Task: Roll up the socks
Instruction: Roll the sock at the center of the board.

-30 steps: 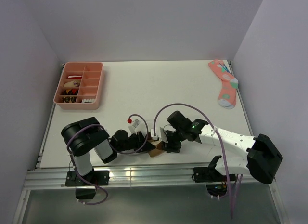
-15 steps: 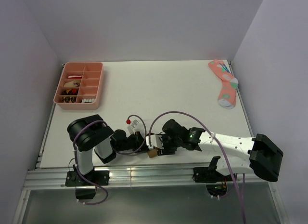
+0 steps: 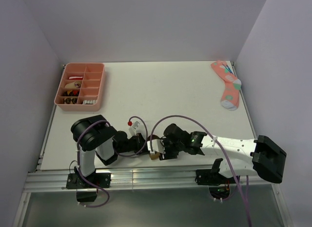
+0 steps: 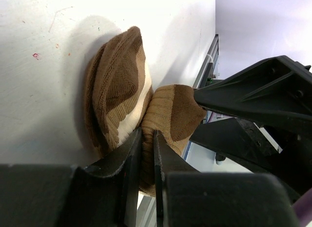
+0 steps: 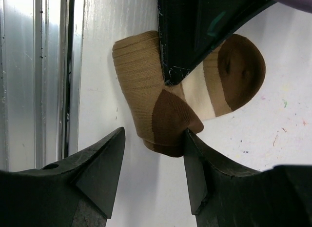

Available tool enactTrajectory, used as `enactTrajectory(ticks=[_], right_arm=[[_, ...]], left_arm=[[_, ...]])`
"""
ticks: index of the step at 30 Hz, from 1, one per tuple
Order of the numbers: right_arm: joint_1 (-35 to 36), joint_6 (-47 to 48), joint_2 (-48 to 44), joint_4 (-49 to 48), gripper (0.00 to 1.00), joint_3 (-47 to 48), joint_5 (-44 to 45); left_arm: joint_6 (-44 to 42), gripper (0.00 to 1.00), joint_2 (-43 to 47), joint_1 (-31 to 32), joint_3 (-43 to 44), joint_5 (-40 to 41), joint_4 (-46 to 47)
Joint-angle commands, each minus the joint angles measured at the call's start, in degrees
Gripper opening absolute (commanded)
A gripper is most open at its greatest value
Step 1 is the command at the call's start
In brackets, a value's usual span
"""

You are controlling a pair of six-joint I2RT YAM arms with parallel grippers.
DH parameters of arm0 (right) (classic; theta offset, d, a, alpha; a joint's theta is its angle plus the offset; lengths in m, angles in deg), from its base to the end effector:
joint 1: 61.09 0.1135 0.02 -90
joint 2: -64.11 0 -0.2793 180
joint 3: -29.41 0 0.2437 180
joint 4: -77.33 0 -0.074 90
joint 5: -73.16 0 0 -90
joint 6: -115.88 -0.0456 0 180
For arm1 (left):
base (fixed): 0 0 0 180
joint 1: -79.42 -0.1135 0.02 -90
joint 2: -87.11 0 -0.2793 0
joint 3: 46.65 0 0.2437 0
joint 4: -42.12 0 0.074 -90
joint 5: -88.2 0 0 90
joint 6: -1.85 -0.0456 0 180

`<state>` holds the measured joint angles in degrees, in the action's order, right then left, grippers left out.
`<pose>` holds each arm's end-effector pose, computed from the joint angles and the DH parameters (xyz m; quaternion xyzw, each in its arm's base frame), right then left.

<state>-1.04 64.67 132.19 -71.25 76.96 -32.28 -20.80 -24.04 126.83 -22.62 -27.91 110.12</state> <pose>0.0976 0.1938 0.1943 -0.7400 0.5761 0.1844 0.2941 0.1487 -0.1915 0.0929 -0.0084 0.8044 -0.5750 0.1495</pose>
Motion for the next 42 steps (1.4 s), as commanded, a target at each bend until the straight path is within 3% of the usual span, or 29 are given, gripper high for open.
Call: enactTrajectory(ticks=[1,10,22,26,30,33,42], right_arm=[[1.0,-0.3,1.1,-2.3,0.57,-0.3,-0.6],[3.4,-0.3,6.7,-0.6,0.58,3.4,-0.6],[5.3,-2.4,16.3,2.7,0.56,12.0,-1.5],[5.8,-3.0,18.7,5.0,0.47,14.8,-3.2],[5.8,-3.4,21.3,7.3,0.27,17.3,-4.0],[5.6,-3.7,23.1,8.7,0.2,17.9,-4.9],[4.0,-5.4,32.0,19.0,0.16,23.7,-7.7]], left_arm=[[-3.4,0.0,-1.5,0.0,-2.1,-0.8,-11.9],[-3.7,0.0,0.9,-0.7,-2.3,-1.1,-13.4],[-6.4,0.0,6.9,-4.6,-1.3,-3.3,-22.9],[-6.9,0.0,8.8,-5.5,-1.3,-3.9,-24.9],[-6.9,0.0,11.0,-5.8,-1.3,-3.6,-26.3],[-6.6,0.02,13.9,-5.9,-1.1,-3.1,-27.6],[-6.5,0.18,26.4,-7.1,1.7,0.2,-36.4]])
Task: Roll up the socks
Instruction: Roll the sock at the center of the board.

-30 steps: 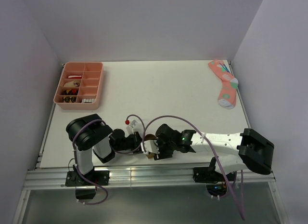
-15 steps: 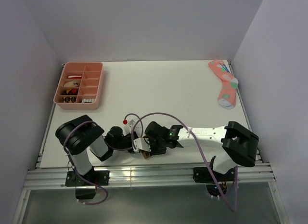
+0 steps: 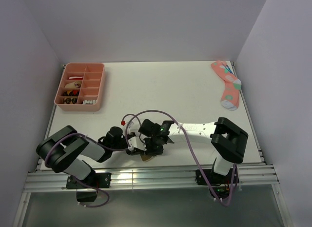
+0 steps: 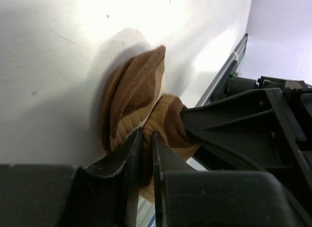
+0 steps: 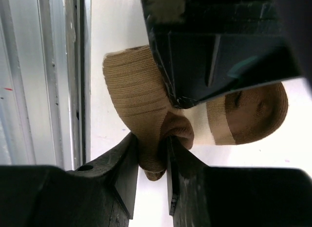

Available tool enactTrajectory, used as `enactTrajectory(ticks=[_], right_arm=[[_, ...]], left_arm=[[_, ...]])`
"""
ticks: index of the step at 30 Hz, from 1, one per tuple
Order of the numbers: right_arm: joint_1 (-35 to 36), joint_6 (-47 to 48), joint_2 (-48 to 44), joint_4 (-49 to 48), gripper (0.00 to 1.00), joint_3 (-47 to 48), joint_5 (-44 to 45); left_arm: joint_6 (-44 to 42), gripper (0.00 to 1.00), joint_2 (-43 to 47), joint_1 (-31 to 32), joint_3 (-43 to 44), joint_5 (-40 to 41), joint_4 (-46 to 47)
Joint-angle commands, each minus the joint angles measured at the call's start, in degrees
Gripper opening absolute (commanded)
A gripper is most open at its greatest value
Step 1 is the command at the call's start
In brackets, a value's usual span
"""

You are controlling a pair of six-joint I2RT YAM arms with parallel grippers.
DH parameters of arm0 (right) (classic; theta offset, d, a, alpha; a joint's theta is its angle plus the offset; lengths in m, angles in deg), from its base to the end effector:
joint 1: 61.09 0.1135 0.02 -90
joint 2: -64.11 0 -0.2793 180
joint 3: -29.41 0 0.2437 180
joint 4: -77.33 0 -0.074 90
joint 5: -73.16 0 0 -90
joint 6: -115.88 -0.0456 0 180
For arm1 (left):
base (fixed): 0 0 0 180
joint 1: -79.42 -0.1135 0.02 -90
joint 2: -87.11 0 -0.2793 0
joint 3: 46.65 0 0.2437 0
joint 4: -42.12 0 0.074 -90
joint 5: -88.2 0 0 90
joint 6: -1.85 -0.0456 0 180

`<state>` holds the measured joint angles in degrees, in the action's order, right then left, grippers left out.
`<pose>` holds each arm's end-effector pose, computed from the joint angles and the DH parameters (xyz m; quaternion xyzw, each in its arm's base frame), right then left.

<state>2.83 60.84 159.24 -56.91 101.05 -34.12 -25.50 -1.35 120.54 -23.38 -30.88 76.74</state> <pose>0.1242 0.2845 0.1846 -0.7564 0.6118 0.1876 0.1354 0.1457 -0.1566 0.1136 -0.0348 0.8491 -0.5121 0.1246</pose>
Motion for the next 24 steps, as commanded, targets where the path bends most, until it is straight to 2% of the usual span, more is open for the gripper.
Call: enactTrajectory(ticks=[1,6,12,19,24], right_arm=[[0.0,-1.6,5.2,4.9,0.16,-0.3,-5.8],[-1.3,-2.7,6.8,5.9,0.16,1.3,-5.9],[-4.1,-3.5,10.0,8.4,0.14,3.6,-8.7],[-8.6,-4.0,10.3,9.3,0.14,3.9,-9.3],[-8.9,-4.0,10.2,9.3,0.14,3.5,-9.3]], left_arm=[[-2.2,0.19,5.5,-1.0,3.5,3.4,-4.6],[-2.8,0.21,10.1,-2.0,4.8,4.6,-9.5],[-3.6,0.27,15.9,-3.6,4.9,8.1,-17.3],[-2.0,0.28,22.8,-6.4,0.2,12.2,-19.4],[-1.2,0.28,30.0,-6.6,-1.5,16.6,-26.6]])
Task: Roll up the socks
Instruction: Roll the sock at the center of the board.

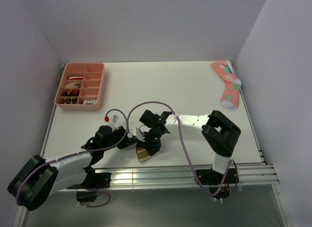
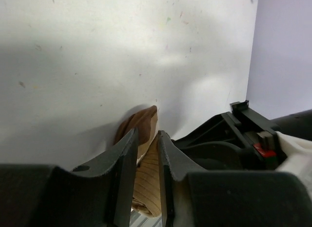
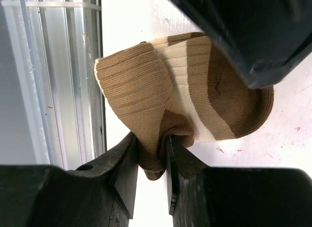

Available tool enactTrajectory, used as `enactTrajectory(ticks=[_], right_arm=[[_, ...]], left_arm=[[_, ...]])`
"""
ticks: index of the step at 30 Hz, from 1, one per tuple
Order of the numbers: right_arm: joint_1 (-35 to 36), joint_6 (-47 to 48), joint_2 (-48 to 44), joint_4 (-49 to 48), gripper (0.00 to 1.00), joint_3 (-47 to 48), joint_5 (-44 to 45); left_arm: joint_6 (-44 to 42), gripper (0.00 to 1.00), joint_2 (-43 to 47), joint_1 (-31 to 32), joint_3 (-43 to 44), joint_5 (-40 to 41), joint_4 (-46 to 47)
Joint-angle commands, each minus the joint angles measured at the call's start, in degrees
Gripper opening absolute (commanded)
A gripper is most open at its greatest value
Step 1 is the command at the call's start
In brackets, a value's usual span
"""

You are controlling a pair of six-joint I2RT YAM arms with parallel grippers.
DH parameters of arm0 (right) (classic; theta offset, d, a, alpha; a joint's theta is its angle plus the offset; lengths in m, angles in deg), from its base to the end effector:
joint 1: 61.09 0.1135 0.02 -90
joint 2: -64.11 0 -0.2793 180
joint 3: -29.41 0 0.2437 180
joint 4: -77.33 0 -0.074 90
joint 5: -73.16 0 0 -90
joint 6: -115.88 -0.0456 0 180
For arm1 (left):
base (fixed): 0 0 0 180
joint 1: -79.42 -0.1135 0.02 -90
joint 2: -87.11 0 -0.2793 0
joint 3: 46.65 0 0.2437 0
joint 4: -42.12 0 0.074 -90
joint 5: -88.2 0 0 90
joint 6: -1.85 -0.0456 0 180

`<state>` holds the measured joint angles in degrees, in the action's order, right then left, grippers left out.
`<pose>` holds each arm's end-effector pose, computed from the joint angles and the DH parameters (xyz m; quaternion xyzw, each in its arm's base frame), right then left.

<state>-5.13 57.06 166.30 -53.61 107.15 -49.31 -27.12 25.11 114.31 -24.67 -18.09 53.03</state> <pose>0.1660 0.2894 0.1778 -0.6840 0.6608 0.2998 0.0751 0.1390 -0.1125 0.1461 -0.1231 0.8475 -0.4543 0.2452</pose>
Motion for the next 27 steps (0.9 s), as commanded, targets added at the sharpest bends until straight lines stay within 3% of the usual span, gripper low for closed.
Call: enactTrajectory(ticks=[1,9,27], right_arm=[[-1.0,-0.2,3.1,6.2,0.14,-2.4,5.9],[-1.1,-0.4,3.8,6.5,0.15,-1.9,5.7],[-1.4,-0.9,4.8,7.5,0.15,-1.1,5.6]], left_arm=[[0.3,0.29,5.4,-0.4,-0.6,4.0,-3.5],[-1.8,0.32,10.0,-0.3,-2.7,5.5,-9.6],[-5.0,0.39,2.3,1.6,-2.6,0.6,-1.8]])
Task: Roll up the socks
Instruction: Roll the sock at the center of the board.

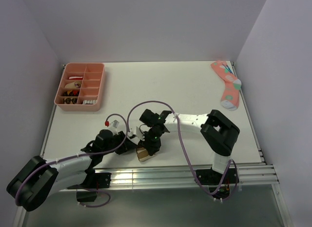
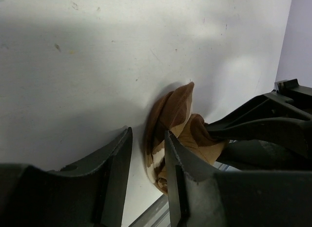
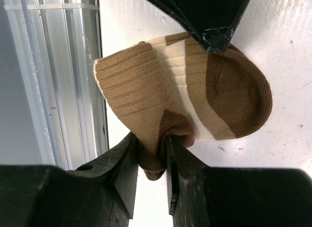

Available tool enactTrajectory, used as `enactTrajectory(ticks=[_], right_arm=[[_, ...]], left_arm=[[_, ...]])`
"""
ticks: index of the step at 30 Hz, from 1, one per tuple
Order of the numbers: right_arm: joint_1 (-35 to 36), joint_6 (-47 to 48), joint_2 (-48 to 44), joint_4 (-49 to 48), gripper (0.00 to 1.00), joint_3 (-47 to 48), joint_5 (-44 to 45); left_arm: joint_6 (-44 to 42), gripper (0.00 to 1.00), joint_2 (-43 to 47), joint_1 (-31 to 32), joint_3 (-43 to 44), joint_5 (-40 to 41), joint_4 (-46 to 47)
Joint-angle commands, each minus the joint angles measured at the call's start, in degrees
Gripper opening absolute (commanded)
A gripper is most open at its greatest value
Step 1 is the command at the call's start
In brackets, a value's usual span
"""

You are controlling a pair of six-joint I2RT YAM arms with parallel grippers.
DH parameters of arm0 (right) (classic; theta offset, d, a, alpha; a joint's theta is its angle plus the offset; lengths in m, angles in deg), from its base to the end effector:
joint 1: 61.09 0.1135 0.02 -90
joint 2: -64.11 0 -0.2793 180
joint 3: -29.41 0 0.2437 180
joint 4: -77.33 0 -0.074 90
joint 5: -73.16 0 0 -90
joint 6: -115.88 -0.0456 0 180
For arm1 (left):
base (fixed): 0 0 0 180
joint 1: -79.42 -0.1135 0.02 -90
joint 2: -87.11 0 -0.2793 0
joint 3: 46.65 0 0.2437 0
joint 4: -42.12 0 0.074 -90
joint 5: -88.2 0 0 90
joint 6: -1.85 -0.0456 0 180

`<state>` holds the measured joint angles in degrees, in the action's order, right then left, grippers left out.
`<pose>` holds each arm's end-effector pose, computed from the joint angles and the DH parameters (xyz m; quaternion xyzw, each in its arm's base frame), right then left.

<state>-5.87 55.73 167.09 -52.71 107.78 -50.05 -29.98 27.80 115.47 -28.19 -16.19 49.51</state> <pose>0.1701 0.2887 0.1761 -0.6703 0.6738 0.3045 0.0633 0.1230 -0.1035 0.1291 -0.1094 0.8689 -0.4194 0.2390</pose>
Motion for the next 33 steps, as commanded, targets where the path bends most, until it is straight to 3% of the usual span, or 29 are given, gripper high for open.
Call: enactTrajectory(ticks=[1,9,15,33], right_arm=[[-0.6,0.6,4.1,6.7,0.14,-1.7,6.1],[-0.6,0.6,4.6,6.9,0.14,-1.1,6.1],[-0.6,0.5,4.9,6.8,0.14,-1.2,6.1],[-0.7,0.5,4.8,7.1,0.14,-0.9,5.9]], left_arm=[[-2.3,0.39,-0.6,0.5,0.9,-1.4,1.8],[-0.7,0.41,3.3,0.5,-1.2,-0.9,3.0],[-2.0,0.44,7.5,0.5,-0.7,0.3,-2.6],[-3.7,0.4,-7.7,2.3,2.1,-2.7,5.8]])
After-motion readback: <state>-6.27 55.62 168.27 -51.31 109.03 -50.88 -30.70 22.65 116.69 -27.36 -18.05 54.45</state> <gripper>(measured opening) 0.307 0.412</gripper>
